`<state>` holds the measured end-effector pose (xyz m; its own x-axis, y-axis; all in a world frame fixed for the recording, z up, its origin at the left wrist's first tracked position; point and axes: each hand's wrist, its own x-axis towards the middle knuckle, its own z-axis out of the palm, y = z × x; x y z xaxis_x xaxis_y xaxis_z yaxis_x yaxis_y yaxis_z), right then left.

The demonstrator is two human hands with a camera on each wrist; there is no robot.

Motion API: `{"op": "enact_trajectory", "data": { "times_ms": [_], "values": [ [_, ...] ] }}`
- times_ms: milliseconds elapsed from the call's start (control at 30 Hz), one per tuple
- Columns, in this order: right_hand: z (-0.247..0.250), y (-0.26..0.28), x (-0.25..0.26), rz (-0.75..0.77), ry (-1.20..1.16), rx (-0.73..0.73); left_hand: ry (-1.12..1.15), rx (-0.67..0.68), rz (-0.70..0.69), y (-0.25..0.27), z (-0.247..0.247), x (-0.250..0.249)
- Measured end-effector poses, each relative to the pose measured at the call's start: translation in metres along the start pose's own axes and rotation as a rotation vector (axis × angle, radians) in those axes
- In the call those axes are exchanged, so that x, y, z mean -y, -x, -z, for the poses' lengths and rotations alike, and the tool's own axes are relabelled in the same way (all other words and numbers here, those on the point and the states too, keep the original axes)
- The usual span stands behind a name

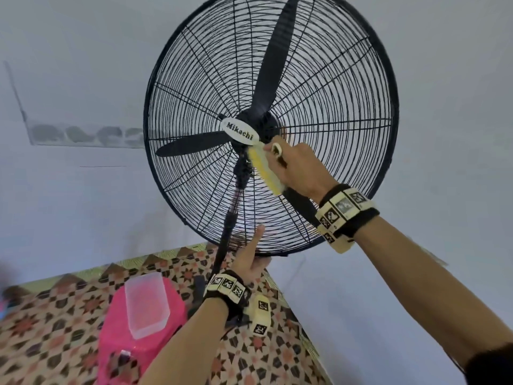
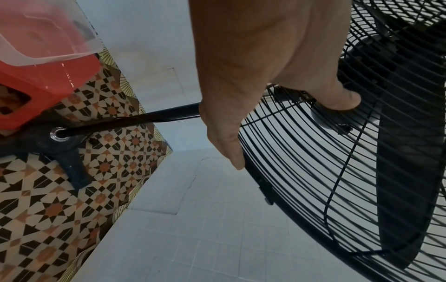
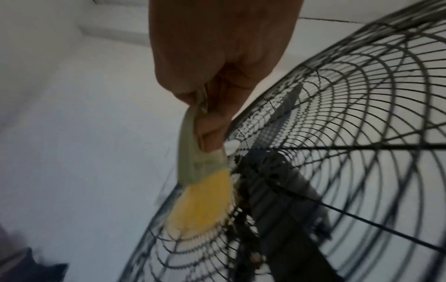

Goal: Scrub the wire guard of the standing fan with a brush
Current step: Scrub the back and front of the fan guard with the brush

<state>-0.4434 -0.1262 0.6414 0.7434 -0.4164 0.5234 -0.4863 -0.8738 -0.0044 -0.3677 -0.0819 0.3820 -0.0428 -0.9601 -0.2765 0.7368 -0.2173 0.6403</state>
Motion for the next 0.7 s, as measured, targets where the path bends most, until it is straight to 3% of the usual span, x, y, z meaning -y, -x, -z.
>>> {"op": "enact_trajectory", "data": {
  "times_ms": [100,267,400,567,700],
  "values": [
    [0.0,0.009,0.003,0.025,0.069,0.072,0.01,-0.039,0.019,-0.003,0.001,0.001],
    [0.003,0.029,-0.001,-0.001,0.08,0.056,-0.065,-0.053,-0.011,0.005,-0.006,-0.002],
    [-0.004,0.057,0.001,0.066,0.137,0.099,-0.029,-0.088,0.039,0.006,-0.006,-0.005],
    [-0.002,0.076,0.007,0.039,0.128,-0.011,-0.023,-0.115,0.021,0.009,-0.01,-0.005],
    [-0.008,0.094,0.007,0.055,0.175,0.031,-0.045,-0.112,0.002,0.007,-0.009,-0.004]
  ]
}}
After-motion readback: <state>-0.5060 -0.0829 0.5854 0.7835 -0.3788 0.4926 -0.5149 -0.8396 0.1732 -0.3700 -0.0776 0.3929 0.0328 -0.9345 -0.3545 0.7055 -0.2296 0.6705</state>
